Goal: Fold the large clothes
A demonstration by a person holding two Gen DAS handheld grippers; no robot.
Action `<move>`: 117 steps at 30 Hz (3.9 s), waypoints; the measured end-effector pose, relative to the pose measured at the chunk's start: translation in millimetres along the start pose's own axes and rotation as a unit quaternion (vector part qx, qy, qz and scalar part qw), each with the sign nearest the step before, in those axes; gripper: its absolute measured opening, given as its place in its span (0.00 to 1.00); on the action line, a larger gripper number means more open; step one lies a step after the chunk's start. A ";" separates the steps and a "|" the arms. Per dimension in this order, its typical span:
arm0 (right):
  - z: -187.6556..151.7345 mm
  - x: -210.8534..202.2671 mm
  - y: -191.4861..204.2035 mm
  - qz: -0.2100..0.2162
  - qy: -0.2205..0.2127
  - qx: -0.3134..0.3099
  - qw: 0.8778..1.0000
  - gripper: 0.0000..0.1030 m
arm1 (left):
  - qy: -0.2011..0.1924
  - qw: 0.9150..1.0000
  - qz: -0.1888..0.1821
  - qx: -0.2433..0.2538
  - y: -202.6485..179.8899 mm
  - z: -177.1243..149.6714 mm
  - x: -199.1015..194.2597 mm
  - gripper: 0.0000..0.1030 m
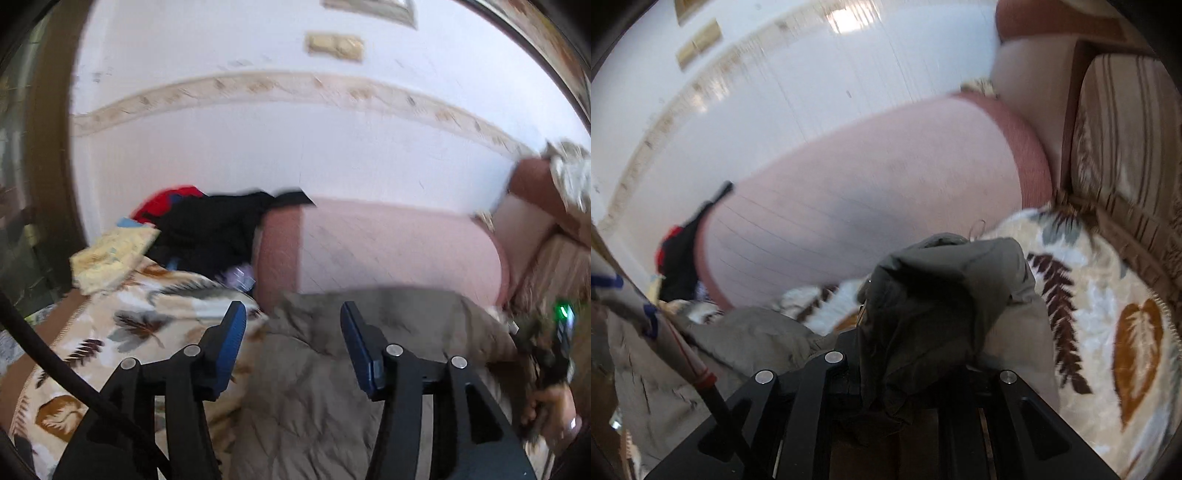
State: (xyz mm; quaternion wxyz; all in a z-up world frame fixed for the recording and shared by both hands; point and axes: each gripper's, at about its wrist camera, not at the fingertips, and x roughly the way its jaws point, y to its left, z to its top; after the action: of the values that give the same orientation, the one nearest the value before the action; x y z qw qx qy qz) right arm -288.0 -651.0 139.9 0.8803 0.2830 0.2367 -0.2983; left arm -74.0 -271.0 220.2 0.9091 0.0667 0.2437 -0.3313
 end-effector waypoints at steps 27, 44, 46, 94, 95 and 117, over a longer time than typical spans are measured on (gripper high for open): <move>-82.1 10.1 54.1 0.059 0.086 -0.162 0.981 0.55 | 0.168 0.983 0.000 0.069 -66.8 -113.2 172.8 0.54; -105.5 -28.1 54.1 0.053 0.077 -0.092 0.991 0.58 | 0.144 0.989 0.006 0.030 -55.0 -120.2 64.5 0.59; -124.8 -55.2 59.2 0.054 0.058 -0.085 0.993 0.58 | 0.130 0.991 0.007 0.024 -52.2 -133.1 30.4 0.59; -210.7 -27.0 59.2 -0.027 0.055 -0.085 0.995 0.52 | 0.085 0.988 0.120 0.037 -30.2 -212.0 32.4 0.61; -210.7 -27.0 59.2 -0.028 0.055 -0.085 0.994 0.53 | 0.085 0.988 0.120 0.037 -30.3 -212.0 32.3 0.61; -203.2 -67.5 86.4 -0.004 -0.050 -0.136 0.989 0.53 | 0.085 0.988 0.121 0.038 -30.4 -210.8 31.6 0.62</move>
State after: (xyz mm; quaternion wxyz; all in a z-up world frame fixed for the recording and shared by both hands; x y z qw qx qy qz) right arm -329.3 -437.5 62.4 0.9200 0.1448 0.2322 -0.2806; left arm -156.5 -252.8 22.2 0.9151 0.1578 0.2980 -0.2212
